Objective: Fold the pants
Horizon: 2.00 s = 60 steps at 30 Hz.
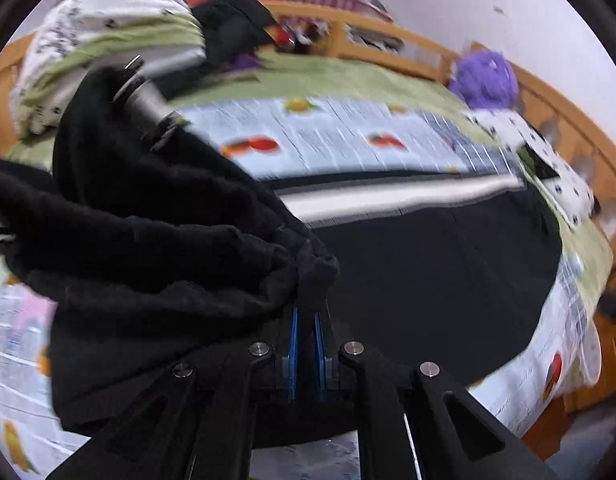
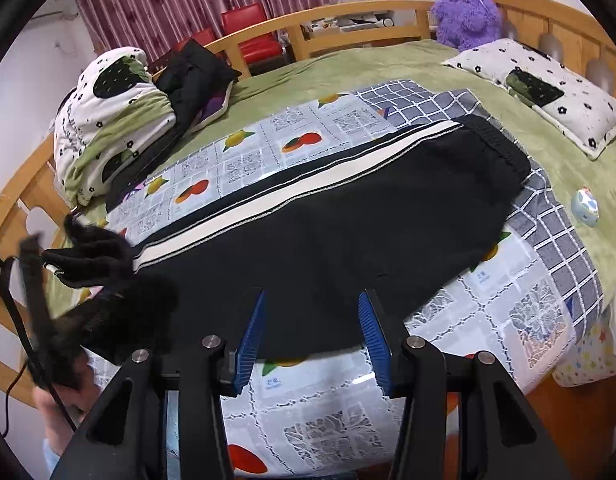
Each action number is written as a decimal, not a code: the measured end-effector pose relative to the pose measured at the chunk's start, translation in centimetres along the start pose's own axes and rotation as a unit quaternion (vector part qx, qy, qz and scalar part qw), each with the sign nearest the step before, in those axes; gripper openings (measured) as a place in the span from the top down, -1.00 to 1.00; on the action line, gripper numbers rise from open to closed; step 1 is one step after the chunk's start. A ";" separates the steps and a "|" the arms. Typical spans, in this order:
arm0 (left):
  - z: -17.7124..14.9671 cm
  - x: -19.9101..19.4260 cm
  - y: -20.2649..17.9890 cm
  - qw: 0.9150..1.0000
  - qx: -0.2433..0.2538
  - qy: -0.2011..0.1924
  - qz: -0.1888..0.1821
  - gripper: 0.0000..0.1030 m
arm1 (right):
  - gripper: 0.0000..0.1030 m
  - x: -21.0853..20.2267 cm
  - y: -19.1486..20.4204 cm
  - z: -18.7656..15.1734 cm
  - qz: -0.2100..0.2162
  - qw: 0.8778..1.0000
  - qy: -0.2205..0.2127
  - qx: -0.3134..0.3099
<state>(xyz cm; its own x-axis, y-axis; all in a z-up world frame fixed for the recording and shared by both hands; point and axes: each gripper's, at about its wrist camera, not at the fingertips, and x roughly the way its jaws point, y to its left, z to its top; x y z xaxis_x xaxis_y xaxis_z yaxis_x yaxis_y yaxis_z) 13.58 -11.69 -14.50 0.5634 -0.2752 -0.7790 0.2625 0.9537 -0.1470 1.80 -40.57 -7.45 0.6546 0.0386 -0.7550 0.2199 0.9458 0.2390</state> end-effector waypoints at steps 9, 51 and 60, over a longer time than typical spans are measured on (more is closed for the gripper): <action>-3.3 -0.5 1.6 0.998 -0.001 0.040 -0.051 0.04 | 0.07 0.5 1.5 0.0 0.013 0.999 0.010 -0.032; -8.1 -5.9 17.4 0.995 -0.094 0.011 -0.043 -0.31 | 0.69 12.1 11.7 2.6 0.226 0.966 0.055 -0.111; -9.5 -4.7 14.2 0.998 -0.047 0.035 -0.035 -0.31 | 0.06 14.3 8.6 -0.6 0.204 0.969 0.105 -0.094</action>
<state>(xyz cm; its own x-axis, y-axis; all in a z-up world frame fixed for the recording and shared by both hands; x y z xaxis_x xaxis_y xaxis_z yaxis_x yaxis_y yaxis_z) 7.23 4.31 -18.69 0.4902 -0.3352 -0.8046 0.2222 0.9407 -0.2565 12.60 -31.70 -16.59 0.4937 0.4681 -0.7329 -0.1751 0.8790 0.4435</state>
